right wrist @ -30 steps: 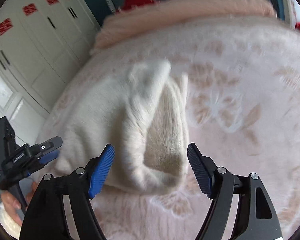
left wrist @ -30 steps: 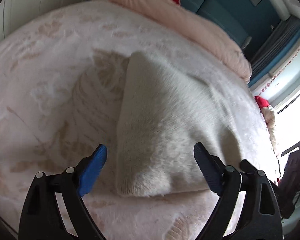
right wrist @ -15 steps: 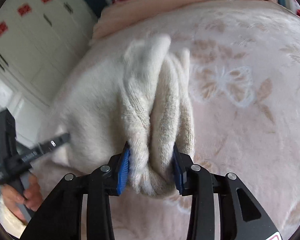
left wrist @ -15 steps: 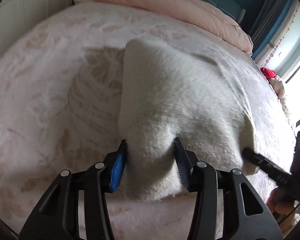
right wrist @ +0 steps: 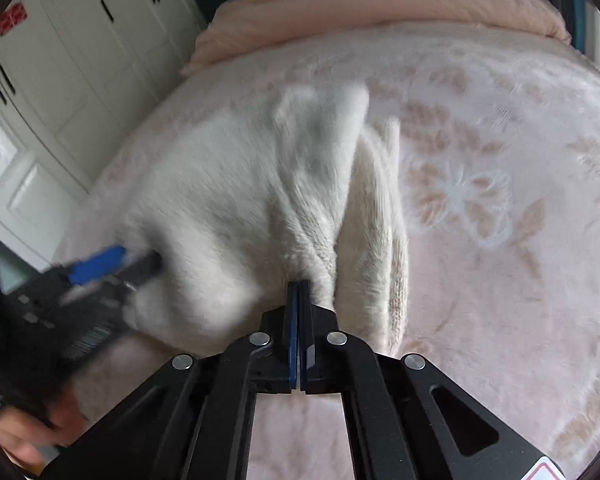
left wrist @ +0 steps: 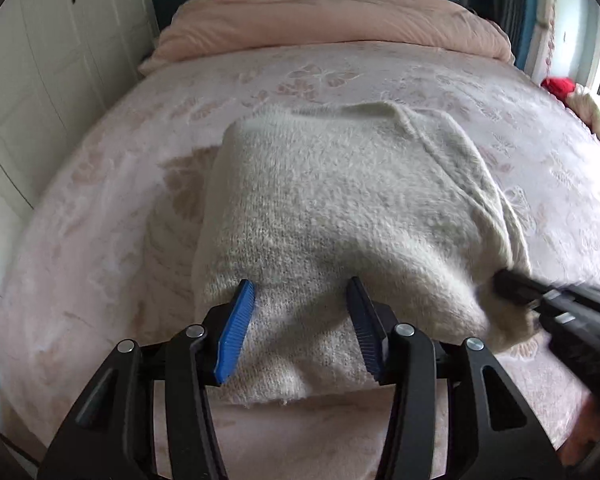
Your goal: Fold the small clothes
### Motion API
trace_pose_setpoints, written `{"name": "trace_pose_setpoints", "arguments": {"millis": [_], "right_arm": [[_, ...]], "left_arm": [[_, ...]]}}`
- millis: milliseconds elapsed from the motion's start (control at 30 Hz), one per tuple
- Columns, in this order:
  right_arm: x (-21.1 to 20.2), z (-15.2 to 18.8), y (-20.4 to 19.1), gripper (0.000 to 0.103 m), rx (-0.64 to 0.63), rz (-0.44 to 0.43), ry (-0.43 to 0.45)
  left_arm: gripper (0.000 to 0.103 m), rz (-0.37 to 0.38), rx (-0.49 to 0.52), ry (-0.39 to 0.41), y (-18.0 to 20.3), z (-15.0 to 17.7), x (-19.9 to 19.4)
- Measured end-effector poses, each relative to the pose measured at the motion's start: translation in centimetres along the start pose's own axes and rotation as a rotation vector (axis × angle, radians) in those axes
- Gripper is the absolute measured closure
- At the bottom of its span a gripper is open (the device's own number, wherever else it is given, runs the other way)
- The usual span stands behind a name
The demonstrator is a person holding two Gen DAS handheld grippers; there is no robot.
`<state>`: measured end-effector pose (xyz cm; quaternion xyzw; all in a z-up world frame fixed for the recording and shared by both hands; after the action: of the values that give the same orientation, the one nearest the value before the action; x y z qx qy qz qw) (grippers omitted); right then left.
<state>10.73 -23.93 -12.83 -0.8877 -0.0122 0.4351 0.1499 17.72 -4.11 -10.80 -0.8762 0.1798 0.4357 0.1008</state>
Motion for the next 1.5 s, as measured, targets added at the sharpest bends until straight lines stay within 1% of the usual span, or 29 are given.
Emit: {"name": "trace_pose_setpoints", "arguments": {"millis": [67, 100, 133, 167, 233, 267, 300, 333, 367, 400, 467, 533, 667, 800, 867, 933, 1033, 1100, 1133, 1167, 1233, 1267, 1300, 1367, 1400, 1467, 1500], "right_arm": [[-3.6, -0.2, -0.6, 0.101, -0.022, 0.013, 0.073], [-5.0, -0.1, -0.8, 0.099, -0.031, 0.033, 0.106], [-6.6, 0.2, -1.0, 0.093, -0.039, 0.049, 0.135], [-7.9, 0.6, -1.2, 0.092, -0.05, 0.068, 0.158], [-9.6, 1.7, -1.1, 0.09, -0.056, 0.114, 0.178], [-10.1, 2.2, -0.9, 0.086, -0.051, 0.125, 0.182], [-10.1, 2.6, -0.5, 0.083, -0.038, 0.14, 0.188], [-10.5, 3.3, -0.3, 0.077, -0.025, 0.154, 0.191], [-10.9, 4.2, -0.1, 0.071, -0.014, 0.167, 0.187], [-10.8, 4.9, 0.3, 0.069, -0.003, 0.18, 0.186], [-10.7, 6.3, 0.9, 0.061, 0.008, 0.205, 0.187], [-11.1, 7.6, 1.2, 0.056, 0.02, 0.232, 0.183], [-11.5, 9.7, 1.6, 0.053, 0.042, 0.243, 0.171], [-11.5, 10.6, 1.9, 0.051, 0.036, 0.237, 0.162], [-11.2, 10.8, 1.9, 0.051, 0.044, 0.217, 0.148], [-10.8, 10.5, 2.0, 0.05, 0.057, 0.172, 0.138], [-9.8, 9.1, 2.4, 0.044, 0.056, 0.083, 0.134], [-8.6, 7.1, 2.8, 0.038, 0.051, 0.047, 0.135], [-8.1, 6.3, 2.9, 0.037, 0.047, 0.042, 0.135], [-7.4, 5.1, 2.9, 0.034, 0.044, 0.041, 0.134], [-5.7, 3.4, 2.7, 0.031, 0.048, 0.009, 0.119], [-4.6, 2.4, 2.6, 0.028, 0.05, -0.005, 0.11], [-3.2, 1.6, 2.5, 0.028, 0.05, -0.018, 0.09], [-0.7, 0.5, 2.4, 0.028, 0.051, 0.015, 0.053], [0.9, 0.0, 2.4, 0.028, 0.058, 0.016, 0.027], [3.0, -0.6, 2.6, 0.028, 0.086, 0.006, -0.004], [4.4, -0.8, 2.6, 0.028, 0.114, -0.01, -0.032]], "left_arm": [[0.056, 0.033, -0.034, 0.015, -0.1, -0.6, -1.8], [0.056, 0.027, -0.049, 0.024, -0.1, -0.7, -2.7], [0.056, 0.019, -0.054, 0.034, -0.2, -0.8, -3.4], [0.055, 0.001, -0.056, 0.055, -0.1, -0.8, -4.8], [0.049, -0.018, -0.063, 0.084, 0.2, -0.5, -6.6], [0.043, -0.021, -0.068, 0.095, 0.4, -0.4, -7.3], [0.035, -0.027, -0.073, 0.112, 0.5, -0.2, -8.3], [0.032, -0.039, -0.074, 0.13, 0.8, 0.1, -9.2], [0.025, -0.049, -0.071, 0.141, 0.9, 0.3, -9.6], [0.018, -0.06, -0.06, 0.151, 1.3, 0.6, -10.1], [0.017, -0.089, -0.019, 0.167, 2.3, 1.6, -11.0], [0.017, -0.097, 0.003, 0.164, 3.1, 2.5, -11.4], [0.017, -0.087, 0.02, 0.133, 4.3, 5.0, -11.6], [0.017, -0.092, 0.022, 0.109, 4.6, 6.7, -11.2], [0.017, -0.091, 0.017, 0.092, 4.6, 7.3, -11.0], [0.016, -0.069, -0.007, 0.078, 4.2, 7.5, -10.8], [0.016, 0.011, -0.108, 0.082, 2.1, 6.5, -10.5], [0.012, 0.073, -0.199, 0.084, -0.2, 5.3, -9.6], [0.012, 0.096, -0.238, 0.075, -1.3, 4.7, -8.9], [0.012, 0.136, -0.29, 0.066, -2.7, 4.0, -7.9], [0.011, 0.187, -0.36, 0.062, -4.5, 2.9, -6.4], [0.01, 0.219, -0.392, 0.062, -5.5, 2.2, -5.2], [0.01, 0.229, -0.407, 0.058, -6.0, 1.8, -4.3], [0.009, 0.257, -0.427, 0.04, -7.1, 1.0, -1.9], [0.009, 0.254, -0.437, 0.028, -7.5, 0.8, -0.8], [0.009, 0.265, -0.446, 0.012, -8.2, 0.4, 1.4], [0.01, 0.264, -0.457, -0.012, -8.5, 0.4, 2.7]]}}
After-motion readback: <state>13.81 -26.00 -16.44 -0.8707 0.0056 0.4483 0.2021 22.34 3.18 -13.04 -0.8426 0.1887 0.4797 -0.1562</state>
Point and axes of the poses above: each gripper's, at about its wrist camera, not at the fingertips, and x roughly the way its jaws point, y to its right, z to its underside, the point moved 3 cm from there along x, roughly the way its jaws point, and after that the axes turned 4 degrees about z, right-handed, at the moved point
